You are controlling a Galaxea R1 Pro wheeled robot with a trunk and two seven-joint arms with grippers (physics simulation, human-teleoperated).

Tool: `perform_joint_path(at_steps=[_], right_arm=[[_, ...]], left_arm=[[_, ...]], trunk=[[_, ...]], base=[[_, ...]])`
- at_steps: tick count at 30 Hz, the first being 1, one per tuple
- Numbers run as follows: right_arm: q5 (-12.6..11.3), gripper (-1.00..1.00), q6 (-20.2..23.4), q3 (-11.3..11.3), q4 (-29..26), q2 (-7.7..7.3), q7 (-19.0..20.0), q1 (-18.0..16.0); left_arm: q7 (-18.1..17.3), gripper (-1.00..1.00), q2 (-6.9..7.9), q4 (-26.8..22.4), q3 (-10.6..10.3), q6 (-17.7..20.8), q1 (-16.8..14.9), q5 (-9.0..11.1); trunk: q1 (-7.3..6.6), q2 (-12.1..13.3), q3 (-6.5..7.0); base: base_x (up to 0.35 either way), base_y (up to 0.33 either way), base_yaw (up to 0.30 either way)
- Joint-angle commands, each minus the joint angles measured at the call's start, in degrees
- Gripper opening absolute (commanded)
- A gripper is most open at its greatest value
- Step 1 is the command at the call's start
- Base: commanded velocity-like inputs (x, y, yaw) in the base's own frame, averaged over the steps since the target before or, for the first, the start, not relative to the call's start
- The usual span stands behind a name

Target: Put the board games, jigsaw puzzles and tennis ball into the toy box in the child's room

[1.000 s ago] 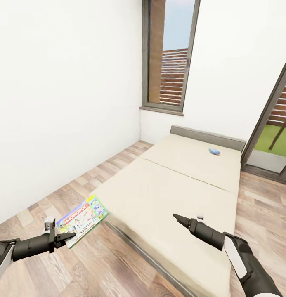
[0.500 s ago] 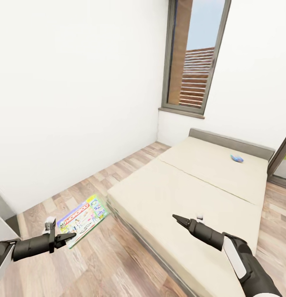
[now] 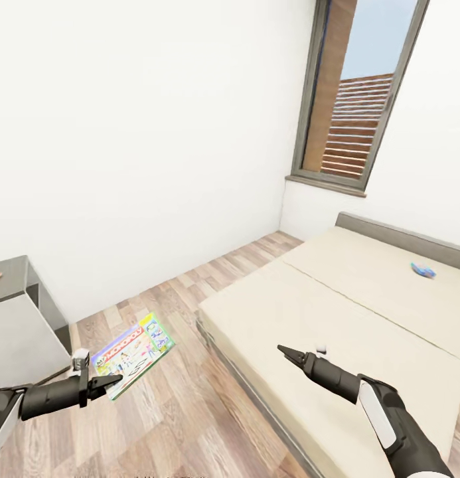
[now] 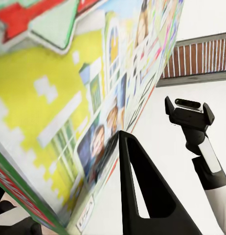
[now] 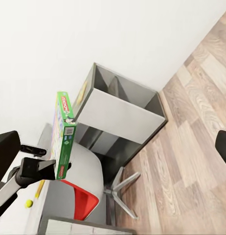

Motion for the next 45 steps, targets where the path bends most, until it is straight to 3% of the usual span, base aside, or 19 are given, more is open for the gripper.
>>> perform_joint_path(at_steps=[1,22,26,29,34,37,45], right_arm=[[-0.22,1.0,0.35,-0.06,-0.02,-0.01,0.05,-0.02],[-0.23,1.0,0.35,-0.13,-0.1,-0.04,0.05,-0.02],[-0.22,1.0,0.35,-0.2,-0.1,-0.06,0.1,-0.02],[-0.22,1.0,0.35,-0.17,-0.1,-0.07,0.09,-0.02],[-0.22,1.0,0.35,-0.09,-0.04,-0.02,0.06,-0.02],[-0.16,1.0,0.28,-0.02,0.0,-0.01,0.05,-0.02],[-0.14,1.0,0.22,-0.08,-0.01,-0.06,0.05,-0.02]], left_arm=[[-0.12,-1.0,-0.01,0.01,0.03,0.53,-0.06,0.12],[-0.55,-1.0,0.37,-0.08,0.03,0.36,-0.03,0.26],[-1.17,-1.0,0.72,-2.29,-0.02,-0.52,0.02,0.35],[-3.98,-1.0,2.15,-8.7,-0.17,-0.89,0.44,0.33],[-7.76,-1.0,4.14,-14.46,-0.11,-1.03,1.04,0.33],[-7.76,-1.0,5.21,-17.91,-0.02,-0.92,1.48,0.38],[-7.76,-1.0,6.46,-19.64,0.33,-0.96,2.41,0.17]], trunk=[[-0.22,0.36,0.12],[-4.83,8.79,3.89],[-5.71,10.39,4.6],[-6.37,11.59,5.14],[-7.47,13.6,6.04],[-8.13,14.8,6.58],[-9.88,18.01,8.01]], base=[[0.0,0.0,0.292],[0.0,0.0,0.292],[0.0,0.0,0.292],[0.0,0.0,0.292],[0.0,0.0,0.292],[0.0,0.0,0.292],[0.0,0.0,0.292]])
